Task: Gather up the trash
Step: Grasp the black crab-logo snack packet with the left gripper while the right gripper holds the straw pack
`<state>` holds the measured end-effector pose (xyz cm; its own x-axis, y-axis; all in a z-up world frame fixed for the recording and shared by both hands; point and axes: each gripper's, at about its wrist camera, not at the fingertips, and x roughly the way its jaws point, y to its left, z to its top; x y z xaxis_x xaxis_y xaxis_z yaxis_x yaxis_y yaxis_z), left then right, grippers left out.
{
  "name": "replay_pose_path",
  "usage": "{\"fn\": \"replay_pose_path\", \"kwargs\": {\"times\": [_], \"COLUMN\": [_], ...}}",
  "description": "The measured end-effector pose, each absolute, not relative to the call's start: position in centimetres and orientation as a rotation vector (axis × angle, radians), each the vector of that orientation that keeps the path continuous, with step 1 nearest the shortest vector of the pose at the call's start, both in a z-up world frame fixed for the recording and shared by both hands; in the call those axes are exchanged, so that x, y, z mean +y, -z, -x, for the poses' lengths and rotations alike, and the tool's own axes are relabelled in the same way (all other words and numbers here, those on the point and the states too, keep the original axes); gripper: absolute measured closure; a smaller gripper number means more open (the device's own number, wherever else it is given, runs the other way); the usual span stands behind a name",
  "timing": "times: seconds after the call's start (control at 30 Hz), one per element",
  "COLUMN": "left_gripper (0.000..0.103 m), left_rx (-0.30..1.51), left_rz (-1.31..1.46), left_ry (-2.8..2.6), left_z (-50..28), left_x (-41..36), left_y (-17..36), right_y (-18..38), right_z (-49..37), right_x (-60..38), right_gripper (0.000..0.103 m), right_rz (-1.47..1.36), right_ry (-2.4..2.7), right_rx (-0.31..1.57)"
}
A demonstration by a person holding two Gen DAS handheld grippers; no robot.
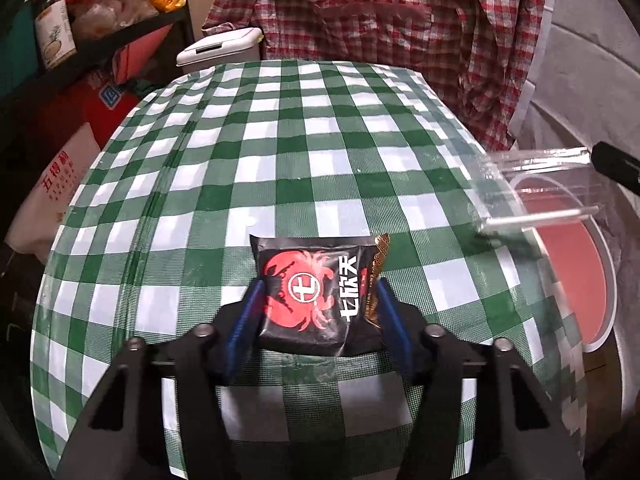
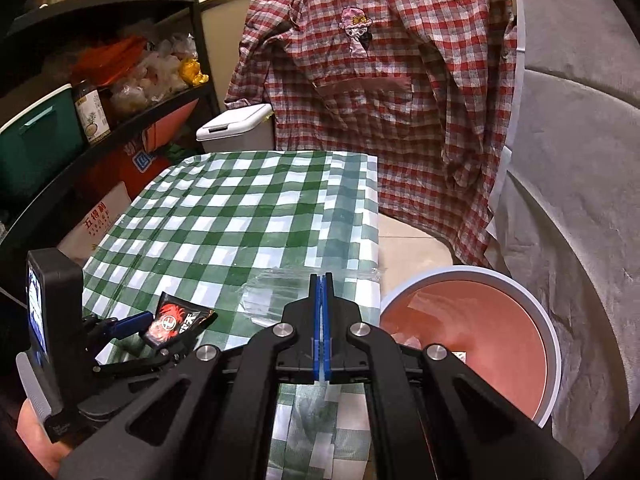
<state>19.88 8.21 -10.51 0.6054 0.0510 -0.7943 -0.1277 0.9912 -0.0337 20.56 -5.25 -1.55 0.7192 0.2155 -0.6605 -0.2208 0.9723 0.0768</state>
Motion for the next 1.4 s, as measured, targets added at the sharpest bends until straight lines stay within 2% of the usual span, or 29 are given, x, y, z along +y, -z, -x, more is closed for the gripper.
{"fn": "replay_pose_path", "kwargs": {"times": [0.03, 0.07, 0.43, 0.5, 0.53, 0.57, 0.6, 0.63, 0.77, 0.87, 1.03, 1.4], "left_gripper": [0.083, 0.102, 0.103, 0.098, 0.081, 0.054, 0.046, 0.043, 0.039, 0.027, 0.016, 0.013], "left_rx": [0.903, 0.910, 0.849, 0.824, 0.809, 0.799, 0.780, 0.757, 0.747, 0.744, 0.770, 0.891], "left_rz": [0.090, 0.082, 0.138, 0.146, 0.157, 0.167, 0.183, 0.200, 0.272, 0.310, 0.345, 0.467], "left_ry": [-0.101, -0.102, -0.110, -0.138, -0.166, -0.185, -0.219, -0.265, -0.381, -0.459, -0.516, -0.663], "left_z": [-19.8, -19.8, -18.9, -18.7, -18.6, -18.5, -18.4, -18.4, -19.8, -21.1, -23.6, -27.3], "left_x": [8.3, 8.4, 9.9, 10.8, 11.6, 12.1, 13.0, 14.4, 18.4, 20.3, 22.2, 25.1], "left_y": [10.2, 10.1, 8.4, 7.7, 7.3, 7.1, 6.9, 6.6, 6.7, 7.1, 8.4, 11.5], "right_y": [1.4, 1.3, 0.4, 0.2, 0.0, -0.3, -0.5, -0.9, -2.0, -2.2, -1.6, -1.2], "right_z": [-20.4, -20.4, -19.3, -19.1, -19.0, -18.8, -18.7, -18.4, -17.9, -17.7, -17.8, -17.9], "right_x": [-5.2, -5.1, -5.0, -4.8, -4.9, -4.9, -4.9, -4.9, -4.9, -4.8, -4.9, -5.0], "right_gripper": [0.102, 0.102, 0.102, 0.102, 0.102, 0.102, 0.102, 0.102, 0.102, 0.102, 0.102, 0.102], "right_rz": [0.011, 0.012, 0.020, 0.021, 0.012, 0.002, 0.000, 0.002, -0.004, -0.002, 0.006, 0.018], "right_ry": [-0.242, -0.242, -0.244, -0.245, -0.248, -0.254, -0.256, -0.257, -0.264, -0.267, -0.273, -0.285], "right_rx": [0.726, 0.724, 0.706, 0.701, 0.700, 0.698, 0.693, 0.679, 0.652, 0.639, 0.644, 0.640]}}
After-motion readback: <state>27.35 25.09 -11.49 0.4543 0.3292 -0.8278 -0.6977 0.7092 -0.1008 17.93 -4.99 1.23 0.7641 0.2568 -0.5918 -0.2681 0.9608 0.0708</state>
